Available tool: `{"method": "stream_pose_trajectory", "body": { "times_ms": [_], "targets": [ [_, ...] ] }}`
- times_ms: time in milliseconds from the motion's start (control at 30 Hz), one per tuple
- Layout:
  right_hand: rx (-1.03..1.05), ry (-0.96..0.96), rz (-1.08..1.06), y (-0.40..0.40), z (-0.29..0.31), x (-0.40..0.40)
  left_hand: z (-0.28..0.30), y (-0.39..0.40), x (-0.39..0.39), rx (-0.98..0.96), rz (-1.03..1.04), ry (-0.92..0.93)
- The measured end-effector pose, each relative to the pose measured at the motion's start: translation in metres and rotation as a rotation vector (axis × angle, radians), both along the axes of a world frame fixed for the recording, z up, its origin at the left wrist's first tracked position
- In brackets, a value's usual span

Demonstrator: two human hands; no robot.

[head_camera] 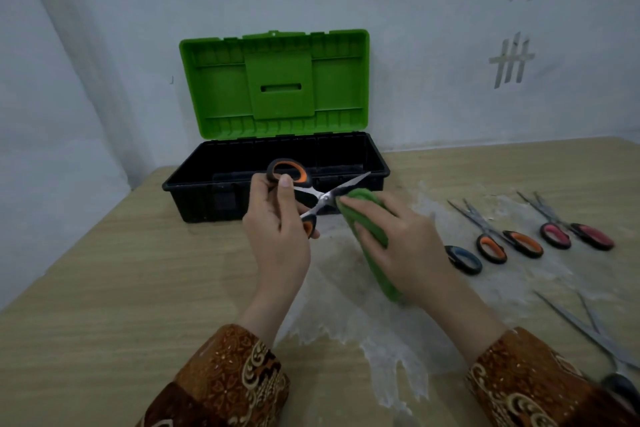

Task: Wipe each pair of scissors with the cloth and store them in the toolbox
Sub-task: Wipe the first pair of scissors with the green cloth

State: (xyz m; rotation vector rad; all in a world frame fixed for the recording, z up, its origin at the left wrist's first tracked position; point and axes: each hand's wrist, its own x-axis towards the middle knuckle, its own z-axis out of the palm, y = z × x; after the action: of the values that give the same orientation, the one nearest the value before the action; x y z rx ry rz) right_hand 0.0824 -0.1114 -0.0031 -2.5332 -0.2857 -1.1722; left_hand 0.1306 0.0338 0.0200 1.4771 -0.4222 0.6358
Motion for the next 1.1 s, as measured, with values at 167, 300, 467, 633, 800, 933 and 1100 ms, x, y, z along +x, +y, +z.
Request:
{"method": "stream_pose_trajectory", "body": {
  "times_ms": [167, 300, 467, 633, 800, 933, 1100],
  "targets": [
    [-0.014, -0.004, -0.276, -0.018, 0.003, -0.001, 0.003, 0.001, 0.001, -0.051, 0.043, 0.051],
    [-0.213, -0.207, -0.118, -0.002, 0.011, -0.006, 0.001, -0.004, 0.001, -0.049, 0.060, 0.087],
    [-0.287, -0.160, -0.142, 0.003, 0.013, -0.001, 0.002, -0.003, 0.003, -0.106, 0.039, 0.171],
    [-0.222, -0.129, -0.256, -0.026, 0.010, -0.002, 0.004, 0.000, 0.007, -0.159, 0.061, 0.209],
    [-0.347, -0.195, -0.065, 0.002, 0.010, -0.002, 0.002, -0.005, 0.003, -0.126, 0.035, 0.179],
    [-0.332, -0.104, -0.142, -0.010, 0.005, 0.005, 0.004, -0.004, 0.002, -0.138, 0.024, 0.183],
    [-0.181, -0.053, -0.289, -0.030, 0.000, 0.004, 0.008, 0.003, 0.006, -0.183, 0.045, 0.180]
  ]
}}
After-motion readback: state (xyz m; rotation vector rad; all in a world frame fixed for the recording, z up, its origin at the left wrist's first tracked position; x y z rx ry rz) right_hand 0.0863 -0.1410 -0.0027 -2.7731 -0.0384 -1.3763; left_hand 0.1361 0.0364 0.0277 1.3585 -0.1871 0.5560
